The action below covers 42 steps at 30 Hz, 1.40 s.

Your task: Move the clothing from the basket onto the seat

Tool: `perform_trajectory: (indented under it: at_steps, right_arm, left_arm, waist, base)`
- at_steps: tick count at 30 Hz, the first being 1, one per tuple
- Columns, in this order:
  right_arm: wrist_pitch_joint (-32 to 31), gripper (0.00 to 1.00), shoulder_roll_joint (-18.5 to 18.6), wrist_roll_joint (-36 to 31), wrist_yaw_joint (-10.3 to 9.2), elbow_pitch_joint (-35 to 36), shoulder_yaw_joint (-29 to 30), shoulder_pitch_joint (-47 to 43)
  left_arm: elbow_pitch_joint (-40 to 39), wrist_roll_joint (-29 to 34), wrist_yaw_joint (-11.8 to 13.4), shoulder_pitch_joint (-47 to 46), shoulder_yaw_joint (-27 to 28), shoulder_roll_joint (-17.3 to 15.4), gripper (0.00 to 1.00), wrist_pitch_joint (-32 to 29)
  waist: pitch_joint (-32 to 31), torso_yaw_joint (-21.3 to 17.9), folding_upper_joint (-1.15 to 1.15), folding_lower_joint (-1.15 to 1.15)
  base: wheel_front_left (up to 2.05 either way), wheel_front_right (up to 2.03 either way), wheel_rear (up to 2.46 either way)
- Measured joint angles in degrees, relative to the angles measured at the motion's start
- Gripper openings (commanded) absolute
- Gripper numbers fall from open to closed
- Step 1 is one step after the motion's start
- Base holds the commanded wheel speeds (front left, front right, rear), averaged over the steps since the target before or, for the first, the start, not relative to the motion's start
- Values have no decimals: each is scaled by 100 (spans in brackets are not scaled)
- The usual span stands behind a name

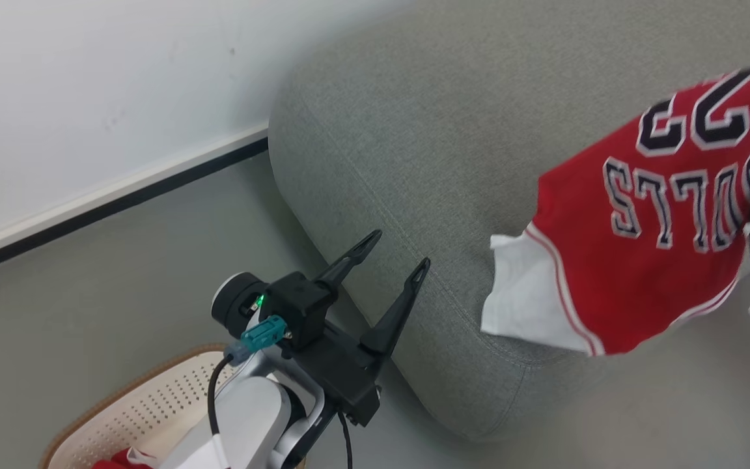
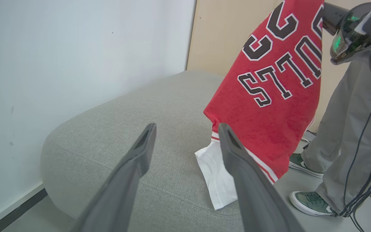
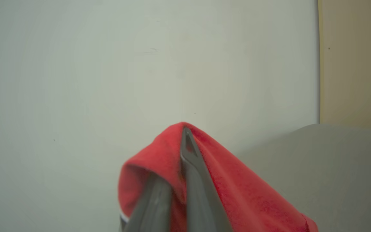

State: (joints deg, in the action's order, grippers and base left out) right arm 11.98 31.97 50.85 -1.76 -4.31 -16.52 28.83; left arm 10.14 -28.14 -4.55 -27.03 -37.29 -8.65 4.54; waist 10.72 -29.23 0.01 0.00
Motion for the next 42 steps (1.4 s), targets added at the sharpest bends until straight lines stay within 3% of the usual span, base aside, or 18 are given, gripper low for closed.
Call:
perform_trajectory:
  at_steps: [5, 6, 9, 22, 32, 42]
  right_arm:
    - [-247, 0, 70, 62, 238, -320, 56, 884]
    - [-417, 0, 153, 71, 385, -615, 62, 1417]
    - [-598, 0, 339, 75, 526, -1215, 158, 2130]
    - [-782, 0, 675, 69, 638, -2655, 409, 3620]
    - [-659, 0, 464, -99, 689, -3990, 145, 3718]
    - [-894, 0, 153, -316, 793, -5078, -383, 3318]
  left_arm:
    - [-125, 49, 0, -175, -40, 55, 100, -93]
    - [-182, 59, 0, -237, -73, 62, 100, -152]
    - [-276, 109, 1, -421, -86, 73, 100, -249]
    - [-495, 296, 2, -954, -65, 67, 100, -446]
    - [-270, 309, -5, -1264, 20, 54, 100, -412]
    - [-32, 305, -56, -1268, 67, 27, 100, -224]
  waist:
    - [224, 93, 0, 0]
    - [393, 168, 0, 0]
    - [716, 335, 0, 1]
    - [1657, 940, 0, 1]
    - [2270, 1417, 1, 1]
    - [2336, 1682, 0, 0]
  base:
    - [0, 0, 0]
    - [0, 0, 0]
    - [0, 0, 0]
    - [0, 0, 0]
    - [0, 0, 0]
    - [0, 0, 0]
